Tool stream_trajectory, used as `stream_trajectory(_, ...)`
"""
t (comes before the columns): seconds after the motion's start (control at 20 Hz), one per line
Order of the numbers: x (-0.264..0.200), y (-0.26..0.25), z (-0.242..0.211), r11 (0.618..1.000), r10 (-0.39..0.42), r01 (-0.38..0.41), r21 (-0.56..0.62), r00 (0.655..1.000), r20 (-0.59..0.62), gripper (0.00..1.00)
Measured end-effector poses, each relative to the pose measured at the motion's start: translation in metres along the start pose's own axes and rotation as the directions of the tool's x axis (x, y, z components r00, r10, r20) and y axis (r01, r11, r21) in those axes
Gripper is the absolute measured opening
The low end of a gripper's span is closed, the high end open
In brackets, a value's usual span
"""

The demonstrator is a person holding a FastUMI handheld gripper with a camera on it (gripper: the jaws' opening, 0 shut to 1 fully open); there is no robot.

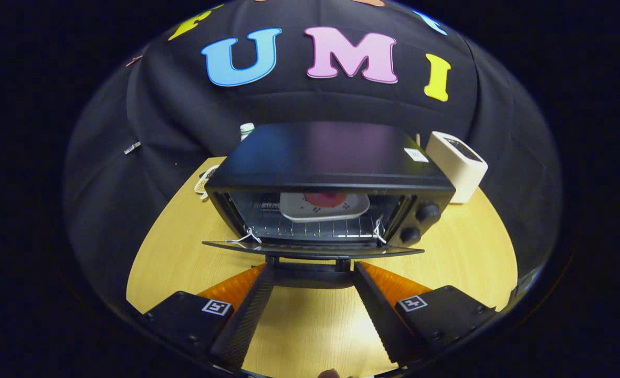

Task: Open the toaster oven, put the food inside, and close the toaster oven door.

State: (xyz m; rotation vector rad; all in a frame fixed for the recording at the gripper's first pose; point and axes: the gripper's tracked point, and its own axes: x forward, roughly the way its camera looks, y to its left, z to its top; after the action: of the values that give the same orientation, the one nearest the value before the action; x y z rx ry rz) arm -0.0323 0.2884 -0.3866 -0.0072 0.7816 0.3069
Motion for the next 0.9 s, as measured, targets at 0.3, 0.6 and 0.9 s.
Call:
stream_trajectory(0.3,0.005,-0.005,0.019,1.000,0.009,-0.008,-0.028,0.999,0.038,0.99)
stream_trajectory(0.6,-0.008,-0.018,0.026,1.000,0.018,-0.017,-0.004,0.996,0.092,0.99)
stream_trajectory(0.9,-0.043,-0.044,0.072,0.999,0.021,-0.029,0.035,0.977,0.211,0.99)
